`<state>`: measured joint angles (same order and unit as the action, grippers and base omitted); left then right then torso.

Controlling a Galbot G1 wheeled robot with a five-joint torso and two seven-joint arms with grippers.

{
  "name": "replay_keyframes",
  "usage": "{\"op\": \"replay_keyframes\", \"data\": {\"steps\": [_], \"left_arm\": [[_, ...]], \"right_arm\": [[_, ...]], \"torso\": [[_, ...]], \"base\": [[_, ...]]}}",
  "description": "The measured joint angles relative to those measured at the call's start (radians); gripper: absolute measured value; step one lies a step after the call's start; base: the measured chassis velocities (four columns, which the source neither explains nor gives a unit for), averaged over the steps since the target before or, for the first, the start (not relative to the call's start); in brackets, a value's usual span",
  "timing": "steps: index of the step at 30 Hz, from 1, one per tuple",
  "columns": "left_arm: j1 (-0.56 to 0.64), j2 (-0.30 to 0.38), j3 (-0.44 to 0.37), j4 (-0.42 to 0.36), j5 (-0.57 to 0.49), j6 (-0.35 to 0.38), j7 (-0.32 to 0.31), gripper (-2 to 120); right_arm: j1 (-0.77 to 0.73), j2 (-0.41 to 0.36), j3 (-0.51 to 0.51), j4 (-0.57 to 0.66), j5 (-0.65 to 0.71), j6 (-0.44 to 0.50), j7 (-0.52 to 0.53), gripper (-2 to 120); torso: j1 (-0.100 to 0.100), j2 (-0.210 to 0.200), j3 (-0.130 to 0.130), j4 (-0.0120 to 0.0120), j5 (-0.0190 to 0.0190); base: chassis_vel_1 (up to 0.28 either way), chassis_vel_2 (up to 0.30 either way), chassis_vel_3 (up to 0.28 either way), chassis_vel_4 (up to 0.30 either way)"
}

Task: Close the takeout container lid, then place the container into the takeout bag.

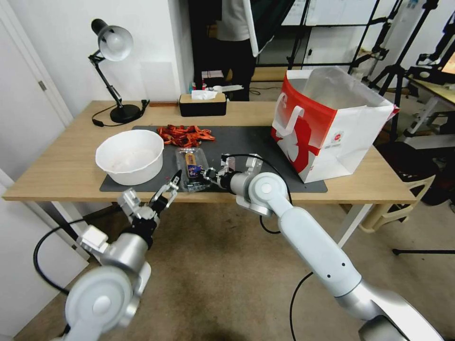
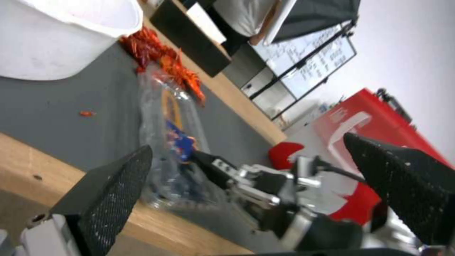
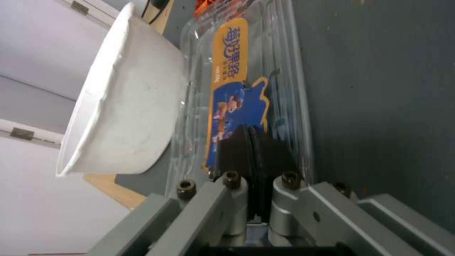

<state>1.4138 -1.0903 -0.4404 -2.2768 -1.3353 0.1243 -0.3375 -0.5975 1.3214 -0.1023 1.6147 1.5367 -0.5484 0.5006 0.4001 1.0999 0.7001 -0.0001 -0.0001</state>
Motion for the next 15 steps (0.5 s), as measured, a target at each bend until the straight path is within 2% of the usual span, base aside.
{"op": "replay_keyframes", "data": {"steps": [3, 15], "left_arm": [[-0.053, 0.035, 0.012, 0.057, -0.03, 0.018, -0.003, 100], [-0.142, 0.077, 0.025, 0.151, -0.072, 0.045, -0.015, 100]], "right_arm": [[0.001, -0.002, 0.001, 0.001, 0.002, -0.002, 0.0, 0], [0.005, 0.002, 0.0, -0.003, -0.002, -0.01, 0.0, 0]], "torso": [[0.0, 0.0, 0.0, 0.0001, 0.0], [0.0, 0.0, 0.0, 0.0001, 0.0]], "base": [[0.0, 0.0, 0.0, 0.0], [0.0, 0.0, 0.0, 0.0]]}}
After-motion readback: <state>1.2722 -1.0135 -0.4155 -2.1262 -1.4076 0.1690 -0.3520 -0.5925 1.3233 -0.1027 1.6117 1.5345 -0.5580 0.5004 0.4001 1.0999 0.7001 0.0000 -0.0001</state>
